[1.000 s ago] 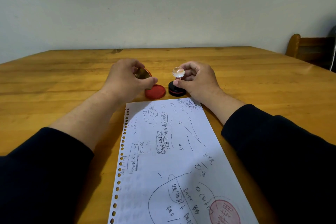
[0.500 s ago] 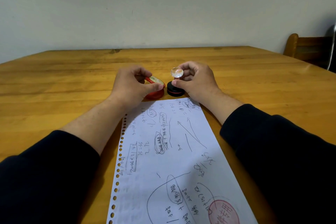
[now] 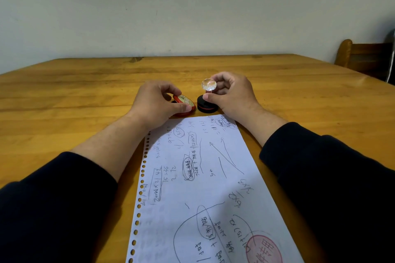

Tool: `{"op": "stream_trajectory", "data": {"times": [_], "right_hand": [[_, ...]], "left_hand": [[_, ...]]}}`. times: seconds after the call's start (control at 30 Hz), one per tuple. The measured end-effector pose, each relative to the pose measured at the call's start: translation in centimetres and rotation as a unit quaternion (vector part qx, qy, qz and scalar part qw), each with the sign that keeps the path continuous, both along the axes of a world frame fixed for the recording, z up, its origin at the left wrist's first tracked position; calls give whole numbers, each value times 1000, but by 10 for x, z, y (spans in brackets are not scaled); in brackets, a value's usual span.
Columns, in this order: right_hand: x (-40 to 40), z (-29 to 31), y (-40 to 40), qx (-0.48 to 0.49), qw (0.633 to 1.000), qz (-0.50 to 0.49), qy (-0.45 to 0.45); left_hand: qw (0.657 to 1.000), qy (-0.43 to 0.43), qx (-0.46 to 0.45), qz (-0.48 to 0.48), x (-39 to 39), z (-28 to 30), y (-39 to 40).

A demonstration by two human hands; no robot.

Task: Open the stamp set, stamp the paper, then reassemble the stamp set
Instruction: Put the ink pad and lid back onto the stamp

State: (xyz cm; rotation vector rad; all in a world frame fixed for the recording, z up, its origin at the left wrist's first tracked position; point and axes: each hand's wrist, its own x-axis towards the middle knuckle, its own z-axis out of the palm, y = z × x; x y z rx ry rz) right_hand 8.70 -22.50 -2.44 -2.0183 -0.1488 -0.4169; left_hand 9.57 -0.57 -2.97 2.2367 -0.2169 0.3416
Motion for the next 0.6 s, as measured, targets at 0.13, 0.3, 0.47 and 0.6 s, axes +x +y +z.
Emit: {"op": "stream_trajectory", "data": {"times": [0.13,0.3,0.47,0.6], "right_hand": [[0,0,0,3,1000,3,2],[0,1,-1,0,1000,1,0],[0,1,-1,-6,1000,3,-5],[0,1,0,-4,1000,1,-4]], "left_hand": [[1000,10,4,1,-1,1,2],[1000,16,13,5,-3,2,4],[1000,13,19,-3,-5,4,4],[999,20,34,-1,-7,6,5]]}}
